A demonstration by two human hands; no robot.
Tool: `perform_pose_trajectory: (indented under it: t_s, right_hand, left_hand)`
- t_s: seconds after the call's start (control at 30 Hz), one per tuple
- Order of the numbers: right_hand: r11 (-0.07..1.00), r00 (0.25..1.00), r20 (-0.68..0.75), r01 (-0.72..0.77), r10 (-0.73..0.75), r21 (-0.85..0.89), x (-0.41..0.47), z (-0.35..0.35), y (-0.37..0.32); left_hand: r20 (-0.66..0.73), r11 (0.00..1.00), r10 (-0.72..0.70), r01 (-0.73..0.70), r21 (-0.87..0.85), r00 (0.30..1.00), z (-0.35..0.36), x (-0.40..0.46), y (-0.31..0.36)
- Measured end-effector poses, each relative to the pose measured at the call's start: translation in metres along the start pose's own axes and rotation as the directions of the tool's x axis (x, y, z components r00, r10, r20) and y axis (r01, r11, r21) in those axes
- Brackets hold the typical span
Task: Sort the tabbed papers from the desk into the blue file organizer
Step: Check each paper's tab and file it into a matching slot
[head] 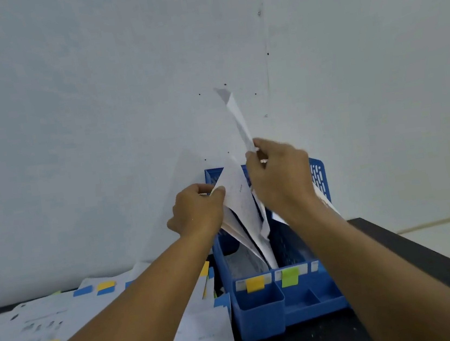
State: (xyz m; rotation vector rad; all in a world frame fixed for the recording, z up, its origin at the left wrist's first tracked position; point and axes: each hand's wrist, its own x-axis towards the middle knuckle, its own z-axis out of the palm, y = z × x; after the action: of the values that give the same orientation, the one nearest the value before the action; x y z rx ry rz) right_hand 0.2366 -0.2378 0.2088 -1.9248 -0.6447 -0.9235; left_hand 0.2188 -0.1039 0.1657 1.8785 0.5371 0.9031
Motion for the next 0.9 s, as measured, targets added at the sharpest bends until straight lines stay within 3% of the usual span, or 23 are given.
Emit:
perform_pose_trajectory:
  t_s: [0.13,0.23,0.33,0.5,0.73,0.9]
  right_hand:
    - [0.996,0.995,0.091,-0.039,0.046,-0.075,-0.035,0.023,0.022]
    - [0.981,0.973,0.184,-0.11,0.14,-0.162,-0.054,0.034,0.042]
    - [0.955,0.948,0.245,-0.138,0.204,-0.261,-0.071,0.036,0.059]
    - [0.861,0.907,0.344,-0.037,0.241,-0.507,-0.098,0.034,0.072]
    - [0.812,0.916,0.334,0.015,0.223,-0.584,-0.087,0.027,0.062]
    - [0.807,0.876,0.388,-0.001,0.285,-0.591,-0.068,0.028,0.057]
  left_hand:
    - [0.047,0.967,-0.022,0.033,-0.253,0.999,-0.001,-0.01,-0.004]
    - [0.066,0.96,-0.036,0.053,-0.276,0.997,-0.002,-0.016,-0.006]
    - [0.054,0.969,-0.05,0.062,-0.237,0.997,-0.003,-0.016,-0.008]
    - [0.028,0.986,-0.016,0.02,-0.166,0.999,-0.004,-0.014,-0.007]
    - [0.067,0.943,0.302,-0.308,0.129,0.951,0.003,-0.023,-0.011]
    - [0.077,0.897,0.373,-0.381,0.223,0.925,0.004,-0.02,-0.012]
